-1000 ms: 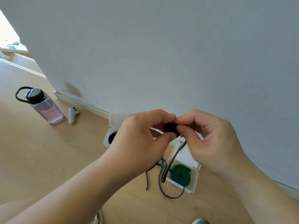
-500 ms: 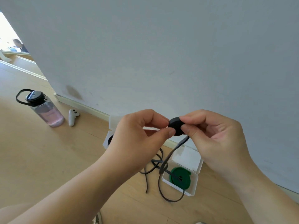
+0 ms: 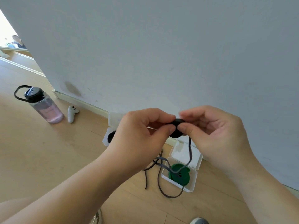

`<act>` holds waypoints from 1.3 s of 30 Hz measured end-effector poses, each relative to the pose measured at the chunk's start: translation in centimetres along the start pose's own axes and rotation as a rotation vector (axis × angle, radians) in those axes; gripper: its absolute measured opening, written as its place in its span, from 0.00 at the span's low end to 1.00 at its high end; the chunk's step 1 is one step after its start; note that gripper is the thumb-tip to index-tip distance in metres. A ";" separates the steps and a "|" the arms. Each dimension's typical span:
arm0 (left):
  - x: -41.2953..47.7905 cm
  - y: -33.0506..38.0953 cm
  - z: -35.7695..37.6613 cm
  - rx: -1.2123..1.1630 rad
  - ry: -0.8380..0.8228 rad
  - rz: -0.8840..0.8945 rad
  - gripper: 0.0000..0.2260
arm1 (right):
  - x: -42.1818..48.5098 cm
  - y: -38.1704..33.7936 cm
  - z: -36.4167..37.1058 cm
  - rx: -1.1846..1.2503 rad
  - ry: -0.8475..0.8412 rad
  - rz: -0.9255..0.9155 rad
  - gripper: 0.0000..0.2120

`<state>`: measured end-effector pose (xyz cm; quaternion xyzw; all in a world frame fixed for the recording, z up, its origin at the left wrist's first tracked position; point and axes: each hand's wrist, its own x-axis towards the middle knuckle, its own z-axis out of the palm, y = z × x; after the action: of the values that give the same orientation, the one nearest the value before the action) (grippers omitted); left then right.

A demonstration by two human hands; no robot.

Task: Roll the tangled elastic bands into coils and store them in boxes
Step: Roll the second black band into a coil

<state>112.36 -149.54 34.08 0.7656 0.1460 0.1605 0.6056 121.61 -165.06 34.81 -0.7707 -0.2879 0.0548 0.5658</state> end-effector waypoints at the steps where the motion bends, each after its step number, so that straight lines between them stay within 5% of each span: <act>1: 0.2 -0.1 0.0 -0.062 0.030 -0.008 0.08 | 0.1 -0.1 0.0 0.081 0.041 0.040 0.12; 9: 0.3 0.1 0.2 -0.464 0.102 -0.125 0.05 | 0.2 -0.8 0.7 0.304 0.082 0.169 0.11; 14: 0.3 -0.3 0.0 0.014 0.050 0.011 0.08 | 0.2 0.1 0.3 0.036 0.070 0.025 0.16; 17: 0.1 -0.2 0.0 0.128 -0.004 0.095 0.17 | 0.0 0.4 0.4 -0.203 -0.003 -0.203 0.15; 20: -0.1 -0.1 -0.1 0.197 -0.040 0.145 0.14 | -0.1 0.8 0.5 -0.278 -0.027 -0.309 0.12; 34: 0.5 -0.1 -0.4 -0.477 0.040 -0.031 0.12 | 0.2 -0.9 1.0 0.434 0.082 0.144 0.10; 37: 0.4 0.2 -0.2 -0.602 0.042 -0.107 0.10 | 0.1 -0.7 1.0 0.371 0.096 0.096 0.09; 39: 0.5 -0.1 -0.2 -0.419 0.026 -0.098 0.08 | -0.1 -0.2 0.9 0.208 0.074 0.013 0.11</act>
<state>112.69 -149.11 34.02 0.6129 0.1541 0.1677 0.7566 121.05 -164.29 34.63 -0.7112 -0.2547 0.0594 0.6525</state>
